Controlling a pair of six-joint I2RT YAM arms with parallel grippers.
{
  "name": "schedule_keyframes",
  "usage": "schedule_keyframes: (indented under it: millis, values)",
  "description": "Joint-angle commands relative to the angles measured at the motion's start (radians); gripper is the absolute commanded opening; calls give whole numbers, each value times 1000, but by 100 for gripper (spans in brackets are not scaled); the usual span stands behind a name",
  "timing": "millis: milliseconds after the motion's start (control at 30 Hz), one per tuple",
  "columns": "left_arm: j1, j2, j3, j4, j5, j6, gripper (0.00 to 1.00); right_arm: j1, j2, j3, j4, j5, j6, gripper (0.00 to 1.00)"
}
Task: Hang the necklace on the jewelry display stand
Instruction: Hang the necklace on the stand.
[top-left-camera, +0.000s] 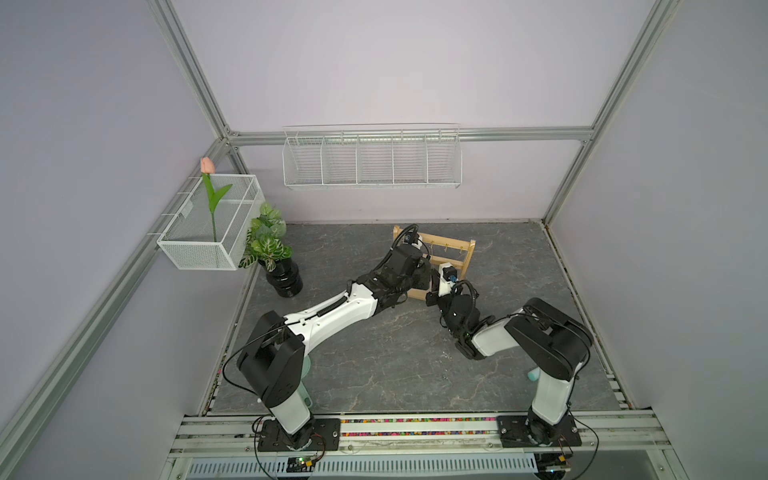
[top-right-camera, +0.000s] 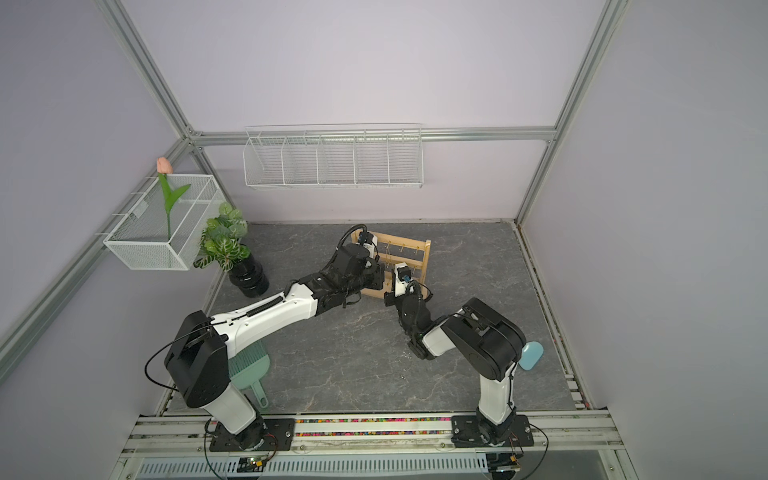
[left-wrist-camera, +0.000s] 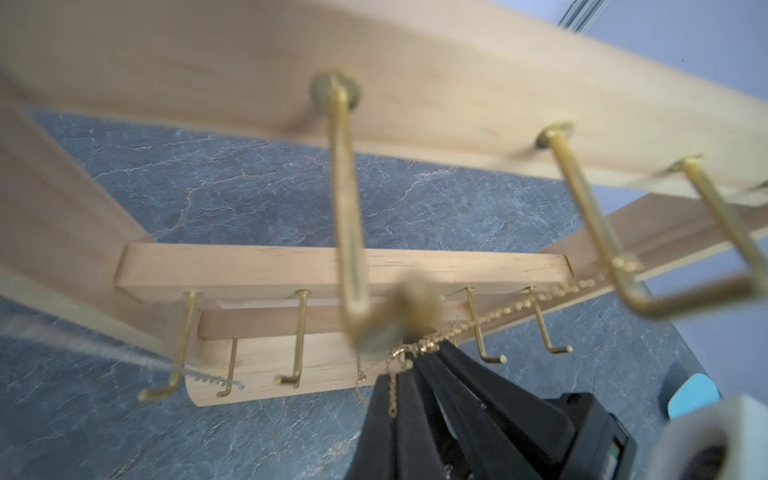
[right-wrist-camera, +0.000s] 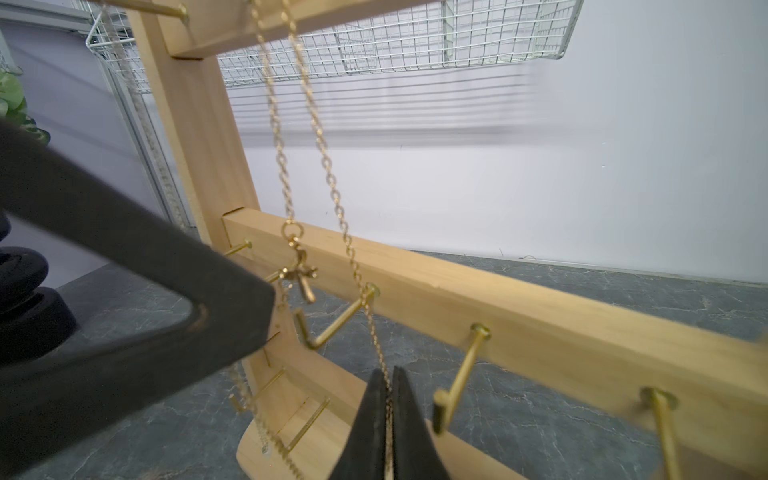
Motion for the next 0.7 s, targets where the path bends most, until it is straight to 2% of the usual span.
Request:
schedule_keyframes:
  millis: [0,667]
  values:
    - [-16,-52,-4,-15,-59,-3,0,-5,-51,-18,60,-10,11,9]
    - [-43,-42,-91,-7,-162,-105,0,9,-141,-35,35,-31,-16,8]
